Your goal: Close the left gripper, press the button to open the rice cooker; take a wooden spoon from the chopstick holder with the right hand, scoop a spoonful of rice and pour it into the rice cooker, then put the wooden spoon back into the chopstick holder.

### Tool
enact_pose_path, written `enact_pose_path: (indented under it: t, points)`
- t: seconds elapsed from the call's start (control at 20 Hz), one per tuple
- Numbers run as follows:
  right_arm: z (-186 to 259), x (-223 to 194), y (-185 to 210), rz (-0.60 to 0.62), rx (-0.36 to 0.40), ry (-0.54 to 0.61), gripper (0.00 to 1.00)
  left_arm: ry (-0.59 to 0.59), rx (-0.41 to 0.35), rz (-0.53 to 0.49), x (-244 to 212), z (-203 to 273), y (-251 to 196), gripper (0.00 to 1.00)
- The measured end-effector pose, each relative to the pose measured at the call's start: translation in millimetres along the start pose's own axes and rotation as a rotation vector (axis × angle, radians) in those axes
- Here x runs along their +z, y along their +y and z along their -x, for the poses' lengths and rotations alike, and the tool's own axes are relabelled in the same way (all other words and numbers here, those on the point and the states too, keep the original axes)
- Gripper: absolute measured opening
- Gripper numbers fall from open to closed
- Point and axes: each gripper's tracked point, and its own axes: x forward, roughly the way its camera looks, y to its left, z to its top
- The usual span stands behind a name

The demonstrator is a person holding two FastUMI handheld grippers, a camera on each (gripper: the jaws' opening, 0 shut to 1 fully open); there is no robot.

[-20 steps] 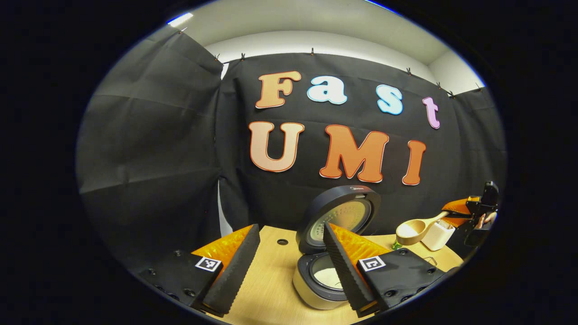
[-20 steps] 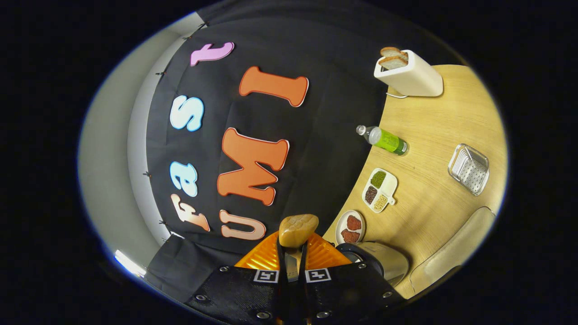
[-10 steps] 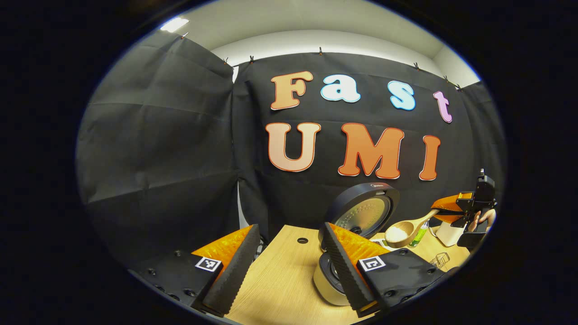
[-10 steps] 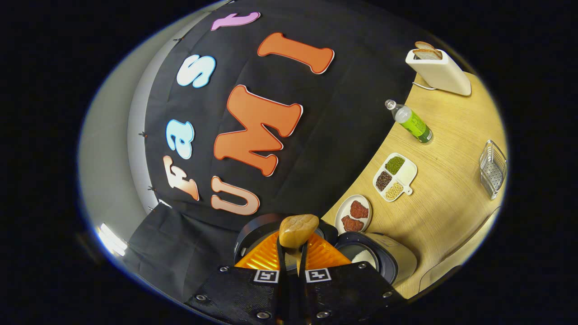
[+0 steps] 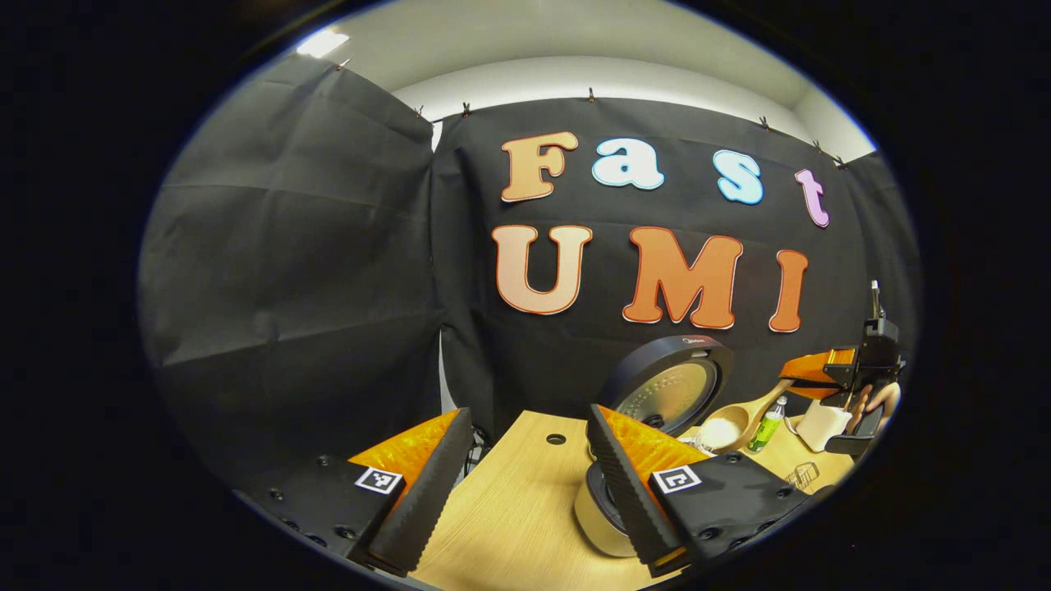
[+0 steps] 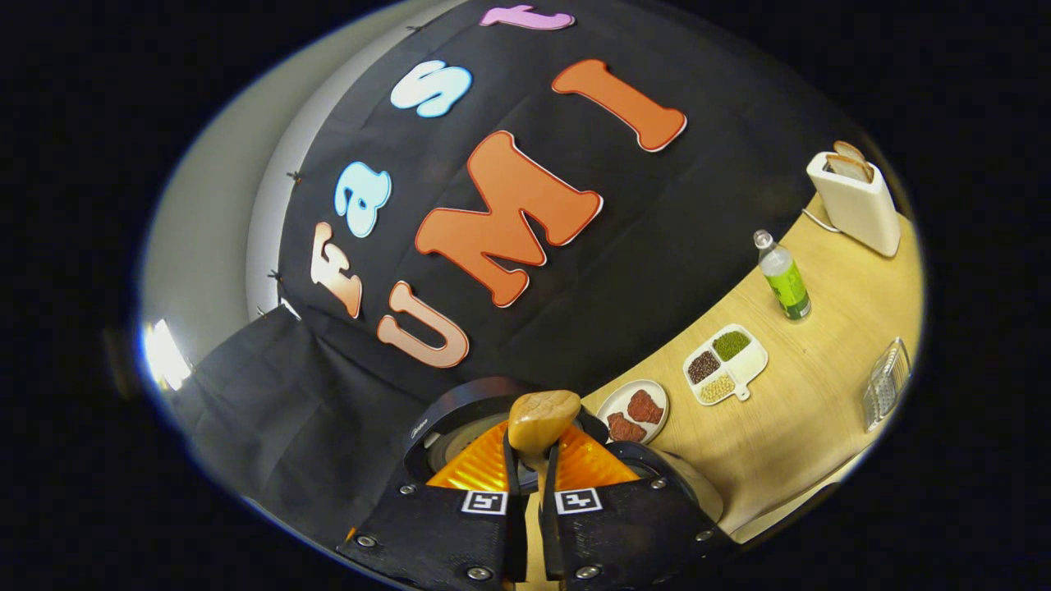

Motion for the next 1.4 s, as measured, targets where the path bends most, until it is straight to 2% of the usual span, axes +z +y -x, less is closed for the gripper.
enact_pose_path:
  t: [0.6, 1.4]
  points:
    - [6, -2, 23, 0.247, 0.027, -0.021, 0.07, -0.004, 0.002, -0.015, 2, 1, 1, 0.94]
    - [11, -3, 40, 0.421, 0.026, -0.037, 0.07, -0.004, 0.017, 0.004, 1, 2, 14, 0.94]
